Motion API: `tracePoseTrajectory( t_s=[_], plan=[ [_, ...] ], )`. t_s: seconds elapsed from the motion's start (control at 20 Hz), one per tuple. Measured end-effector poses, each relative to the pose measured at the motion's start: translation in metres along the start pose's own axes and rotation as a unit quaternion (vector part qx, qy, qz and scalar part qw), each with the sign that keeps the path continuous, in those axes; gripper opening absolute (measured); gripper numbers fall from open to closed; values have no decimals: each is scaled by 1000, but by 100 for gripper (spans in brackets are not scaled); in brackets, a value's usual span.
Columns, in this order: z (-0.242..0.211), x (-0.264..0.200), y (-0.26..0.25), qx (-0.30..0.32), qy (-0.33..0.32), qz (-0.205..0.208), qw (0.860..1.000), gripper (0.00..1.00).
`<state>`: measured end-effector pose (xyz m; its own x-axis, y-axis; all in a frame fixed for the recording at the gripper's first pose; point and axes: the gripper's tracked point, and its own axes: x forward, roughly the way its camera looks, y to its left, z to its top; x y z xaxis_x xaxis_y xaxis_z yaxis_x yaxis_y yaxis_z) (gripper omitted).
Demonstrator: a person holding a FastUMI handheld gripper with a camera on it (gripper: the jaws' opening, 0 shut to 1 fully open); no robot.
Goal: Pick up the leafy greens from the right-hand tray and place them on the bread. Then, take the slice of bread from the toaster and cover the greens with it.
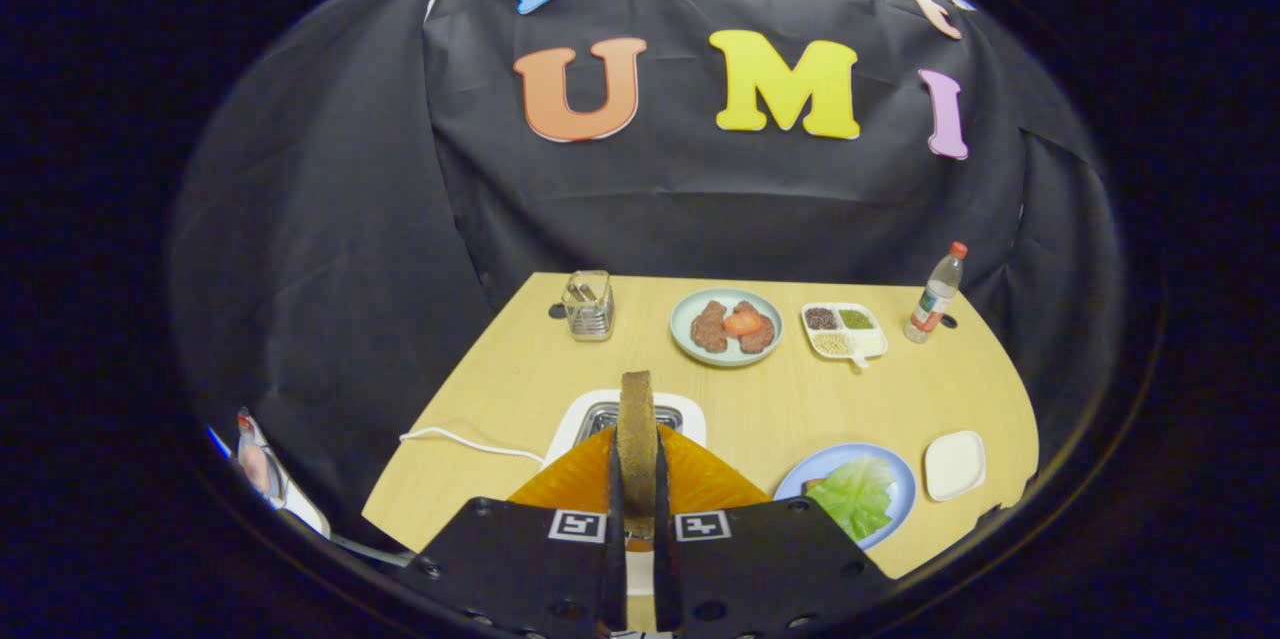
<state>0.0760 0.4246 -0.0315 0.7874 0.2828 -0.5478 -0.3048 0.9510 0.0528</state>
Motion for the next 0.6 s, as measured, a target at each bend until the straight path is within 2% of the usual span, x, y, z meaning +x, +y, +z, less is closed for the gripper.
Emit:
tracePoseTrajectory(
  t_s=[0.3,0.6],
  plan=[
    [24,-32,-31,16,-34,-8,999,10],
    [-12,-19,-99,32,-28,-60,997,10]
  ],
)
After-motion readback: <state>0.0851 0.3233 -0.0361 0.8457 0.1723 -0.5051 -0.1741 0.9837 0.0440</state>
